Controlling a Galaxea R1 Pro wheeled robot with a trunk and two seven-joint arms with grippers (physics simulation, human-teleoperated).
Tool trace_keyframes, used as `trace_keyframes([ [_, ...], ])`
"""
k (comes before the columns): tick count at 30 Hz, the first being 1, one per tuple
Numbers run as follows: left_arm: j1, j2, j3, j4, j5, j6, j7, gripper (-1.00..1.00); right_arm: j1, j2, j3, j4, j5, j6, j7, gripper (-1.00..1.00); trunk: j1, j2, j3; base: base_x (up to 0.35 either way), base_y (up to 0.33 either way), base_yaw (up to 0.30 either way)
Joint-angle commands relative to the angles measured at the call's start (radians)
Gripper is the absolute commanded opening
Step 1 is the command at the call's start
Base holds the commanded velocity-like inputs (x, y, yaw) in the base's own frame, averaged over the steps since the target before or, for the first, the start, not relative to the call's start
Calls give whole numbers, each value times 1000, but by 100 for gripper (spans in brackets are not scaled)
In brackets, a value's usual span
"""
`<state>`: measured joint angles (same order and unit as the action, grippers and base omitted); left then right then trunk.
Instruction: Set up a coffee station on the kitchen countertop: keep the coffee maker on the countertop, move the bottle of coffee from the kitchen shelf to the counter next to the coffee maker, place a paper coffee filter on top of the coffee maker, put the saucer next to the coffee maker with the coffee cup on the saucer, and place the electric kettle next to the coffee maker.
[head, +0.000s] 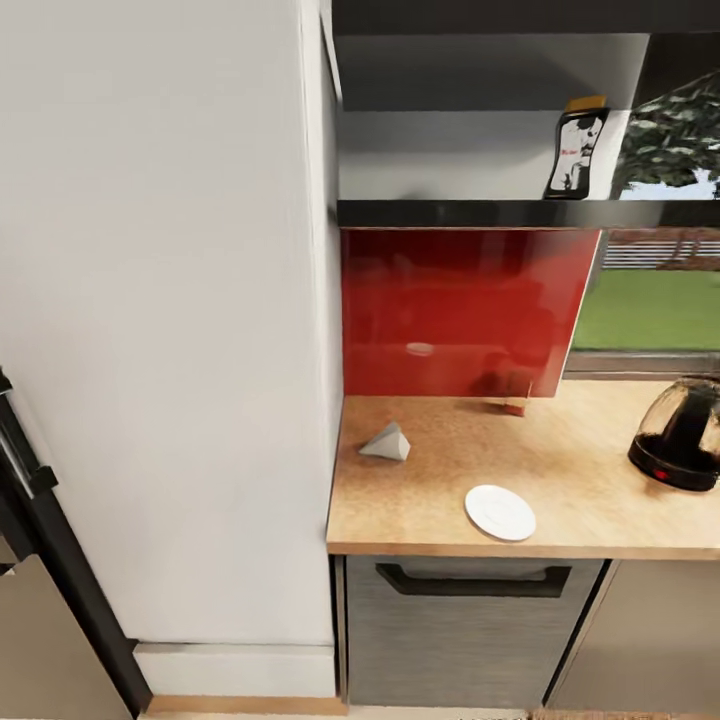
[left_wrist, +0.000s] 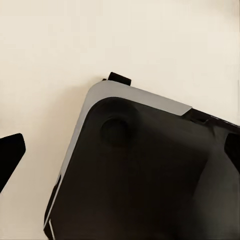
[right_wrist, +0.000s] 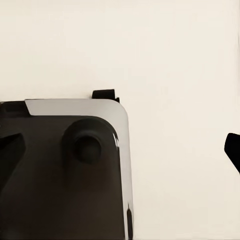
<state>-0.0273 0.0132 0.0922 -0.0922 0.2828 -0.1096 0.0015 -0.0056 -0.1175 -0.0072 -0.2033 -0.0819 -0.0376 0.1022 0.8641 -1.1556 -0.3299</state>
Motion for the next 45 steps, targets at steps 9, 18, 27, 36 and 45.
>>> trace_keyframes([
  [9,0,0,5,0,-4,-23,0,100,-1,4,1,1,-6,-3,5,100,-35,63,32,0,0,-209],
  [18,0,-2,-1,4,-10,-57,0,100,-1,3,4,1,-4,-4,5,100,-69,126,61,0,0,-19],
  [27,0,-2,-2,5,-10,-62,0,100,-1,1,4,1,-7,-4,5,100,-104,189,89,0,0,-228],
  [36,1,-2,-2,5,-10,-62,0,100,-1,6,4,1,-6,-4,5,100,-138,252,117,0,0,-264],
  [45,1,-6,-3,23,-11,-200,-2,100,-1,9,6,1,-5,-4,-4,100,-150,273,127,0,0,-7],
])
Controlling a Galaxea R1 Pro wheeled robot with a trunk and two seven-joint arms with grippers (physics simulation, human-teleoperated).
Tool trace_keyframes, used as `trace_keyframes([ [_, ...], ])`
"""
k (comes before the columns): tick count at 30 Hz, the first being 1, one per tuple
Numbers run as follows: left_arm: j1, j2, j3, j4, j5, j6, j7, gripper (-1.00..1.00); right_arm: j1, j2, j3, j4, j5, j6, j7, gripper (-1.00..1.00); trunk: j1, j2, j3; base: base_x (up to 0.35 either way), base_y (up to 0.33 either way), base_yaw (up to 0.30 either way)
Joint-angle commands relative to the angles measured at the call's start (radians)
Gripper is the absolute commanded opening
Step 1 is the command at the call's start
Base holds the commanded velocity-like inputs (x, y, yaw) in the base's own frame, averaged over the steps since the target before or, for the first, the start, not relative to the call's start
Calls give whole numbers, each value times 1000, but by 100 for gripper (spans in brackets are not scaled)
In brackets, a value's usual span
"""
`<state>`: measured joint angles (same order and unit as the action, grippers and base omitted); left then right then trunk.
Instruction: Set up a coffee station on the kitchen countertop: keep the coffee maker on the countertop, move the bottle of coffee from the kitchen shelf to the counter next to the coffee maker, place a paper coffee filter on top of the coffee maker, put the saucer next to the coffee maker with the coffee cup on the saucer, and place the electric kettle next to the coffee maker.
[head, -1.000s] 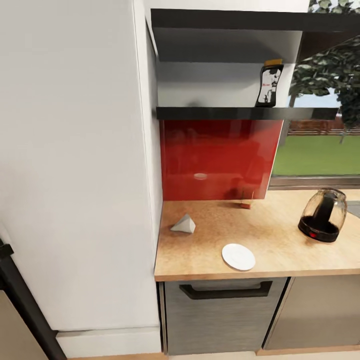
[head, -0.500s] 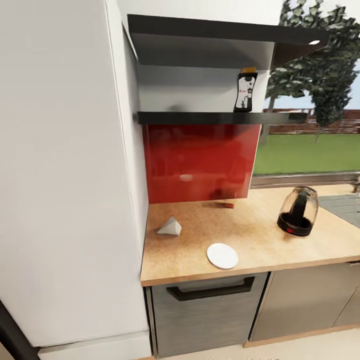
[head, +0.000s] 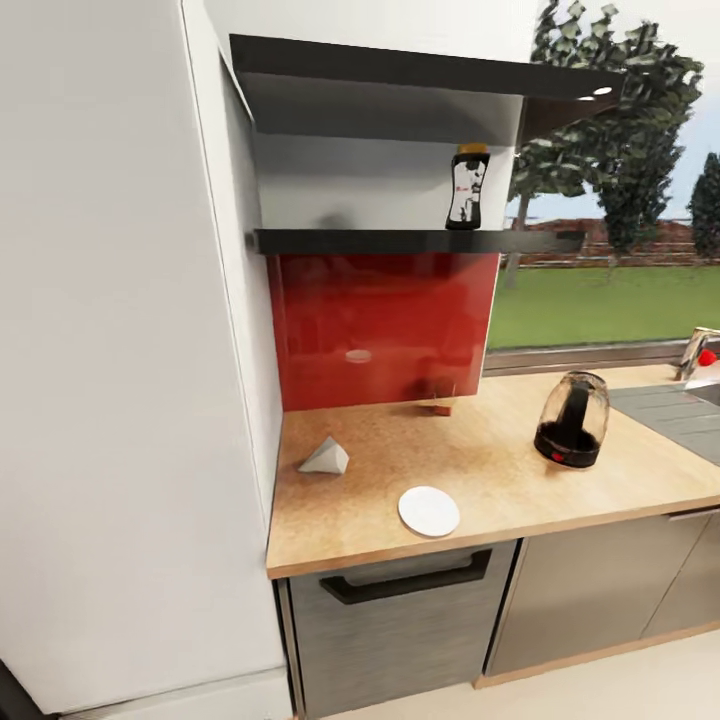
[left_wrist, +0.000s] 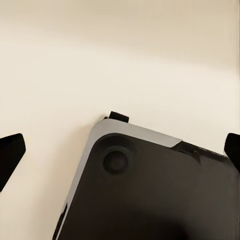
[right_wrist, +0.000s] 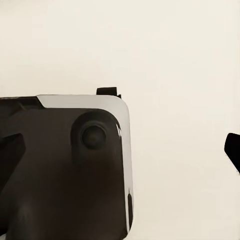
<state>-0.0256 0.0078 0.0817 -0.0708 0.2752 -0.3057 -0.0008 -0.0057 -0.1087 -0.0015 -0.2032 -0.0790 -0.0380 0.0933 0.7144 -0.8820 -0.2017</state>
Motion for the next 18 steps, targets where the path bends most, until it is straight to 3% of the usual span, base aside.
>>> trace_keyframes([
  [1,-1,-1,8,4,-4,-13,0,100,0,1,0,1,-8,-3,1,100,0,-1,-1,0,0,223],
  [6,-1,-3,7,11,-4,-28,-1,100,0,1,0,1,-8,-3,-5,100,0,-1,-2,-24,-9,269],
  [11,-1,-3,7,11,-2,-26,-1,100,0,1,2,1,-7,-3,-5,100,0,-1,-4,-191,-107,247],
  [18,-1,-3,7,12,0,-24,-1,100,0,1,3,1,-7,-8,-5,100,0,-1,-5,-251,-177,52],
])
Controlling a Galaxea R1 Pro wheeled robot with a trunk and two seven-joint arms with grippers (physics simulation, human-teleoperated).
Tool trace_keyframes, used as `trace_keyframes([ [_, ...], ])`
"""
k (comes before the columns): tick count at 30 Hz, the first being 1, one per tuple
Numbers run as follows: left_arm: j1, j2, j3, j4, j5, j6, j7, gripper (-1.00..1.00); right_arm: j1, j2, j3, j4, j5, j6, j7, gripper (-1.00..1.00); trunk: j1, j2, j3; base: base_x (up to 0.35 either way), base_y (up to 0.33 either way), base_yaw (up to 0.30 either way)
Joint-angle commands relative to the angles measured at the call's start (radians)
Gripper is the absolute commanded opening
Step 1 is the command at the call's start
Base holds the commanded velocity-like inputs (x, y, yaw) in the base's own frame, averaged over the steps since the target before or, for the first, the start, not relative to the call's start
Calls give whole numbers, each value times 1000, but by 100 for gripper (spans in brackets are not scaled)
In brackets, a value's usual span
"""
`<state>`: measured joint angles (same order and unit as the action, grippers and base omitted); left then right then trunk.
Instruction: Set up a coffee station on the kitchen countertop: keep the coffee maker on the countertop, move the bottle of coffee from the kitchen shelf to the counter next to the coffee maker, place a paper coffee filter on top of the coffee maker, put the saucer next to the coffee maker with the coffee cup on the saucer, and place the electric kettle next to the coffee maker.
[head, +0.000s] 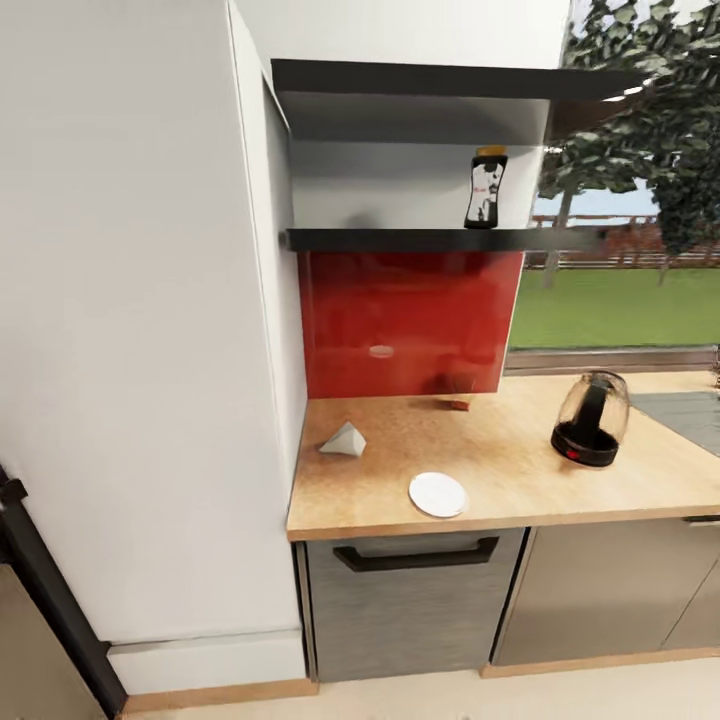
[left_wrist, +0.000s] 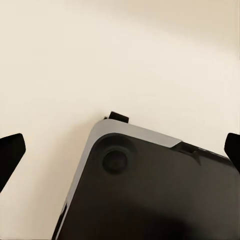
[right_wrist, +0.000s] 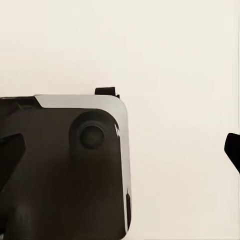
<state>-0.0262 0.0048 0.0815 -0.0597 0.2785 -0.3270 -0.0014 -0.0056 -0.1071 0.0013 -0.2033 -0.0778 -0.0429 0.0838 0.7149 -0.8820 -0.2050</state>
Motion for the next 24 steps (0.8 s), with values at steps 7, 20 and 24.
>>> trace_keyframes([
  [7,0,0,8,1,-7,-4,0,100,-1,0,0,8,-8,-18,5,100,0,-1,-1,-198,-161,93],
  [20,0,0,8,1,-7,-5,0,100,-1,1,0,9,-8,-20,5,100,0,-1,-1,-101,-48,196],
  [24,-1,-1,8,1,-8,-4,0,100,-1,-2,-1,10,-9,-23,4,100,0,-1,-1,-213,-163,12],
])
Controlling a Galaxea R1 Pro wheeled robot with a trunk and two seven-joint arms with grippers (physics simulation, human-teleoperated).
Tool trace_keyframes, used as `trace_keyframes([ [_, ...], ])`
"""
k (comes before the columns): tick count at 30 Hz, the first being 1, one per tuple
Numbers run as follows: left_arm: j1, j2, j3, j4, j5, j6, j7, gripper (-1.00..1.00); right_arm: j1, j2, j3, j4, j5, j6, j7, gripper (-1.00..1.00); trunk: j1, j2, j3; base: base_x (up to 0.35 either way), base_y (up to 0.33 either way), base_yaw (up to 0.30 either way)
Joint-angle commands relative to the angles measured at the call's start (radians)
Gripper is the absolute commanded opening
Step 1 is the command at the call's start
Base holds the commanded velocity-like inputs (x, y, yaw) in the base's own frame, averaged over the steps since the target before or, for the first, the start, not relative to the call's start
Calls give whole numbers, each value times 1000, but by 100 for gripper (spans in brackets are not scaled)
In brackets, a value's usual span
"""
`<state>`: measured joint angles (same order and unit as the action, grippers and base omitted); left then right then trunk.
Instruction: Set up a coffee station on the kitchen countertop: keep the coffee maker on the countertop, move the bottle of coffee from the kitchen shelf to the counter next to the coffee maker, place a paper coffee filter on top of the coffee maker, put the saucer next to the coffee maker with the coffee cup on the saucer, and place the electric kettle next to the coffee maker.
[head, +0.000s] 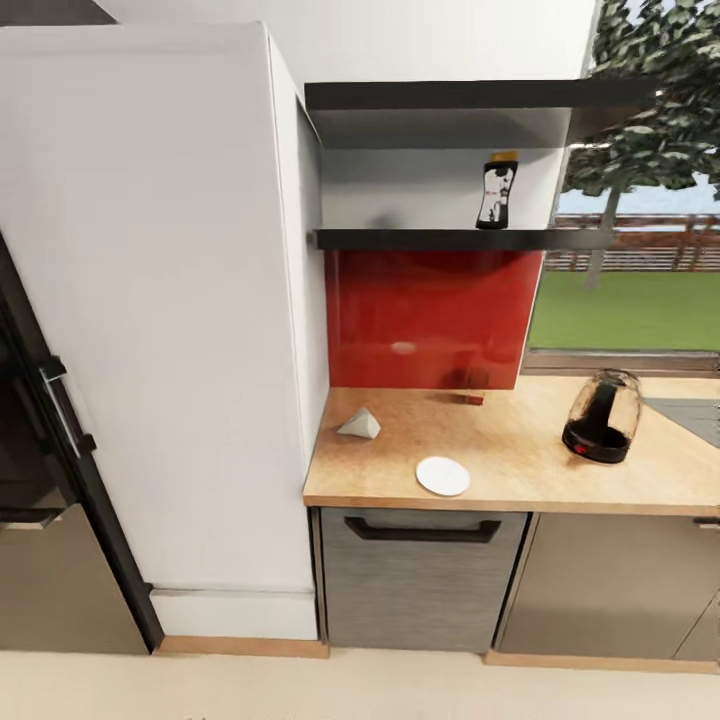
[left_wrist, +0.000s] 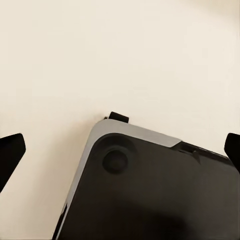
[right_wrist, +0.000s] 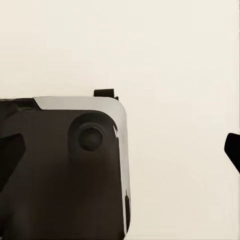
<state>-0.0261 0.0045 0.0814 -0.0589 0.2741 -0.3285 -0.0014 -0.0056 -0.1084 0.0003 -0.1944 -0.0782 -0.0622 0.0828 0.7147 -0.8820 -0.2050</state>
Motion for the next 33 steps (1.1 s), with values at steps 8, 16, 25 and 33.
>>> trace_keyframes([
  [8,-1,0,6,1,-6,-4,0,100,-1,0,0,3,-8,-38,13,100,0,-1,-1,-72,-55,1],
  [16,-1,8,16,-2,10,-3,3,100,-1,70,-2,-774,22,283,-48,100,0,-1,-1,0,0,0],
  [25,-1,21,15,-3,1,-3,0,100,-88,80,-2,-1262,34,654,-65,100,0,-1,-1,0,0,0],
  [33,-1,28,9,-3,-5,-11,-1,100,-397,133,-2,-1274,42,952,-75,100,0,-1,-1,0,0,0],
])
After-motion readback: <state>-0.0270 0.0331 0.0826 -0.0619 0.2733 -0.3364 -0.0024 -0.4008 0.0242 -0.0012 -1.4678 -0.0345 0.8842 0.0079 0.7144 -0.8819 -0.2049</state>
